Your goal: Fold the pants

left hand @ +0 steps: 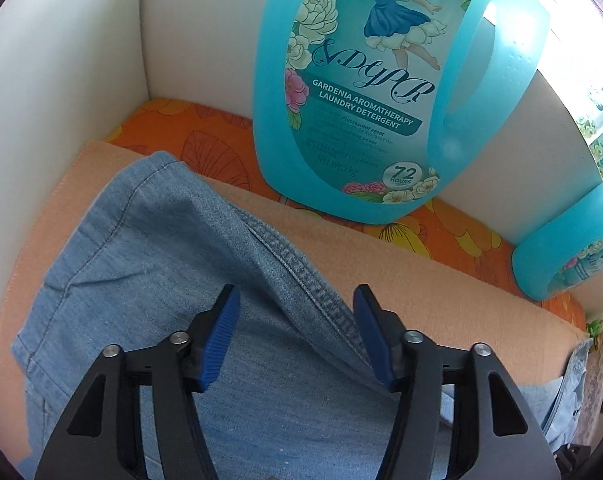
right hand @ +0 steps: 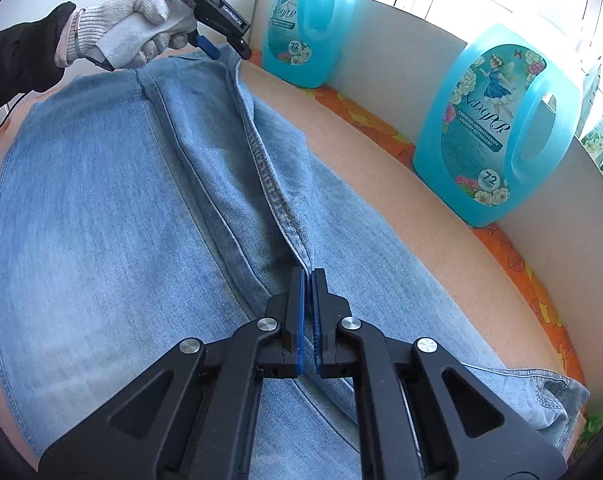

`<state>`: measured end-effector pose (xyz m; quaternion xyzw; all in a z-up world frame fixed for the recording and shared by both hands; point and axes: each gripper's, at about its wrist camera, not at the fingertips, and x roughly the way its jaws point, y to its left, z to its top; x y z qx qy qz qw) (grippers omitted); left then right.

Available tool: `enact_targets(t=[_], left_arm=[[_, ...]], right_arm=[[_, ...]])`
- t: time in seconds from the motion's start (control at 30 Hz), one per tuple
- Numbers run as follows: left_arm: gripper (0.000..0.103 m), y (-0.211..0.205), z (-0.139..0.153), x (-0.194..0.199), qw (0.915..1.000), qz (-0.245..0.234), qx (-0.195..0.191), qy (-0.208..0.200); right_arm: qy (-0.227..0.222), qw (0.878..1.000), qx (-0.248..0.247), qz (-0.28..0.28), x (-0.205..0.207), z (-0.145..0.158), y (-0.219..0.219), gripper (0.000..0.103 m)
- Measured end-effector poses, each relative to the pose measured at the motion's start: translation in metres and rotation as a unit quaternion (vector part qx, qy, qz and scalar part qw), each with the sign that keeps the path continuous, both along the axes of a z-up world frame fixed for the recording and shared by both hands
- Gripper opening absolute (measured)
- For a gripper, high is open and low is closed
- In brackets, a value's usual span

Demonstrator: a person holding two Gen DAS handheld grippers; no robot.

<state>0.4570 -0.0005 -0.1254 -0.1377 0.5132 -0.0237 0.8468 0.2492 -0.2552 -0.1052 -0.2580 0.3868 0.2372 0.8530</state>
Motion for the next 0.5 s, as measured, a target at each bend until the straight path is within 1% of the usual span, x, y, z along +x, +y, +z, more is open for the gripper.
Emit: enact_targets(t=[0.03, 0.07, 0.1, 0.13, 0.3, 0.43, 0.5], left_arm=[[0.031, 0.0, -0.003, 0.0, 1.0, 0.001, -0.002, 0.003], [0.019, 0.001, -0.003, 0.0, 1.0, 0.002, -0.001, 0.002], [0.016, 0.001, -0.003, 0.0, 1.0, 0.001, 0.004, -0.003], [0.01, 0.0, -0.003, -0.002, 0.9999, 0.001, 0.007, -0.009], [0.006, 0.001, 0.006, -0.016, 0.9992, -0.003, 0.01, -0.04], [0.006, 0.005, 0.029, -0.039, 0.9963, -0.004, 0.023, -0.082], [0.005, 0.008, 0.043, -0.054, 0.9947, -0.012, 0.021, -0.1]], right_arm=[[-0.001, 1.0, 0.002, 0.0, 0.0, 0.0, -0.001, 0.004], [-0.002, 1.0, 0.004, -0.001, 0.0, 0.001, -0.002, 0.004], [-0.004, 1.0, 0.006, -0.002, -0.001, 0.002, -0.003, 0.004], [-0.007, 1.0, 0.006, -0.003, -0.001, 0.003, -0.003, 0.004], [-0.021, 1.0, 0.004, -0.009, -0.002, 0.009, -0.005, 0.004], [-0.038, 0.999, 0.013, -0.022, -0.007, 0.023, -0.008, 0.004], [-0.047, 0.998, 0.017, -0.028, -0.014, 0.032, -0.01, 0.004]])
